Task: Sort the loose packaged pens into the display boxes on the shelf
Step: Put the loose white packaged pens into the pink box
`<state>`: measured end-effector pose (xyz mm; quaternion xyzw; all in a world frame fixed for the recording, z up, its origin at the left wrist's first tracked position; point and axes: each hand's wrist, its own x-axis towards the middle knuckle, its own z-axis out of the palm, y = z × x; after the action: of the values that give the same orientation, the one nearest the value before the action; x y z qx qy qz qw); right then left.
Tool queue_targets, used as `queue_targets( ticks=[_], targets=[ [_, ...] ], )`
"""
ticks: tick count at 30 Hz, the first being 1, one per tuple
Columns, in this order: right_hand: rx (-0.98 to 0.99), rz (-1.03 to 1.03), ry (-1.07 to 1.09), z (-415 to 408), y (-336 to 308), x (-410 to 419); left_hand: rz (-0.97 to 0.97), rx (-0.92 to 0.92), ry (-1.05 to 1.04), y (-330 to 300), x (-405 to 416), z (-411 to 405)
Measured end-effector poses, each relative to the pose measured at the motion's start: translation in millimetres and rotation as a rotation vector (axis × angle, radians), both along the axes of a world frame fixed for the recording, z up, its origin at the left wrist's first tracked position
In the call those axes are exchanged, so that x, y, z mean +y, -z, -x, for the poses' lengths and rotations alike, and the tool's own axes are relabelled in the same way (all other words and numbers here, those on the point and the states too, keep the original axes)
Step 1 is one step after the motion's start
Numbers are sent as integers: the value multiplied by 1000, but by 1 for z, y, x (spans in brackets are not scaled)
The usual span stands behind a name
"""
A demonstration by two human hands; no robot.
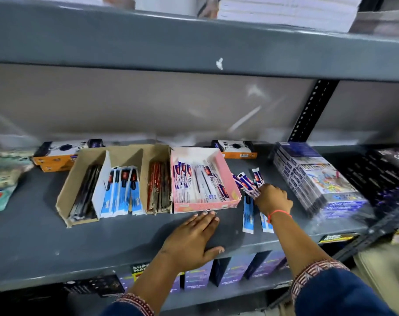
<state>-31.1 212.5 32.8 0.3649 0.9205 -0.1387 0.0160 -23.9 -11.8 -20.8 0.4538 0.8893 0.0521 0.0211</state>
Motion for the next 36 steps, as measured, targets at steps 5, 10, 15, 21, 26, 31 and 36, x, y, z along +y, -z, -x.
queue_targets(
  ticks=[5, 10, 15, 21, 26, 31, 36],
  targets=[
    [54, 160, -32, 1, -6, 9, -46, -33, -23, -3, 0, -3],
    [139, 269, -12, -1, -9, 21, -18, -27, -35, -1, 1, -2],
    [408, 482, 89, -4, -7, 26, 12, -14, -59, -3, 0, -3],
    [665, 1129, 143, -13, -29, 11, 20, -7, -92, -3, 1, -4],
    [639, 1225, 48, -9, -40, 2, 26, -27, -104, -9, 1, -7],
    [600, 1222, -21, 1, -44, -8, 59, -33, -101, -13, 2, -7],
    [534, 1195, -86, 16, -45, -29, 40, -40, -98, -10, 0, -5]
  ],
)
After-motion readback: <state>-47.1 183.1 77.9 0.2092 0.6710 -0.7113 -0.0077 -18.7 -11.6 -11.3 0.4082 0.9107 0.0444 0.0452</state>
